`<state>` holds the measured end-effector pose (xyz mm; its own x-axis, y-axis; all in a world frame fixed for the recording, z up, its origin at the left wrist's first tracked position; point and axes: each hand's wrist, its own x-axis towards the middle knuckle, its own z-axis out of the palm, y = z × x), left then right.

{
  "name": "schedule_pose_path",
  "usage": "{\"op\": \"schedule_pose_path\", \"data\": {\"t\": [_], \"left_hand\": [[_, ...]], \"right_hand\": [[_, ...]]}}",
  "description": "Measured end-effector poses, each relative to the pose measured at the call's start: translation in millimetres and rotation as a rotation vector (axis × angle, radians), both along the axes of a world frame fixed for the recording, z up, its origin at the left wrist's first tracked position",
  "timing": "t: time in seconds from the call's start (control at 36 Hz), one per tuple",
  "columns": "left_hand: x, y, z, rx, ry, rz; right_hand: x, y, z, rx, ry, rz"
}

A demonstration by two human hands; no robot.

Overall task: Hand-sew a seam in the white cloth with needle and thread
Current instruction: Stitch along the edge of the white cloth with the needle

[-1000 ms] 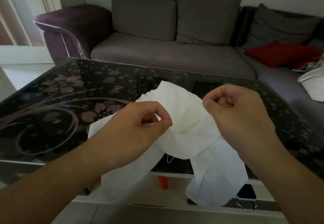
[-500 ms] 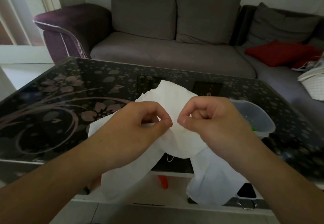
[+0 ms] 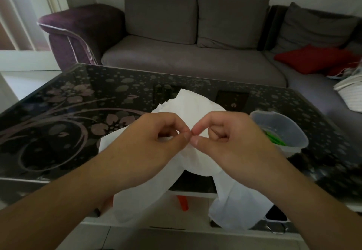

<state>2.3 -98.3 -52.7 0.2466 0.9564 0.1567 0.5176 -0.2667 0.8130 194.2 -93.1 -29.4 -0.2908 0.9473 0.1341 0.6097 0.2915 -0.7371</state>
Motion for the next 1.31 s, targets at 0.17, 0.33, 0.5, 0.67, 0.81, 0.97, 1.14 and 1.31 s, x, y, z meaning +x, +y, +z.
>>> {"op": "schedule_pose_path", "data": {"t": [0.17,0.33,0.5,0.67,0.81,0.97,1.14,1.31], "left_hand": [[1,-1,0,-0.017,0.010,0.009],[1,-1,1,-0.027,0.030,0.008],[1,-2,3,-0.028,0.007,0.014],[0,-2,2,-0.026,0.007,0.022],[2,-1,3,-0.026,-0.001,0.002],[0,-2,4,-0.028,0.021,0.013],[2,-2,5,-0.044,-0.009,0.000],[1,-2,4,-0.048,-0.009,0.009]], "right_hand": [[4,2,-3,0.024,-0.031,-0.083],[4,3,-2,0.019,0.029,-0.153],[6,7,2,0.022,0.140,-0.332],[3,3,1,-0.102,0.161,-0.212],[-1,0,-2,-0.065,0.046,-0.007],[3,3,-4,-0.040,0.065,-0.070],[7,6,0,-0.123,0.254,-0.229],[5,11,-2,-0.131,0.247,-0.348]]}}
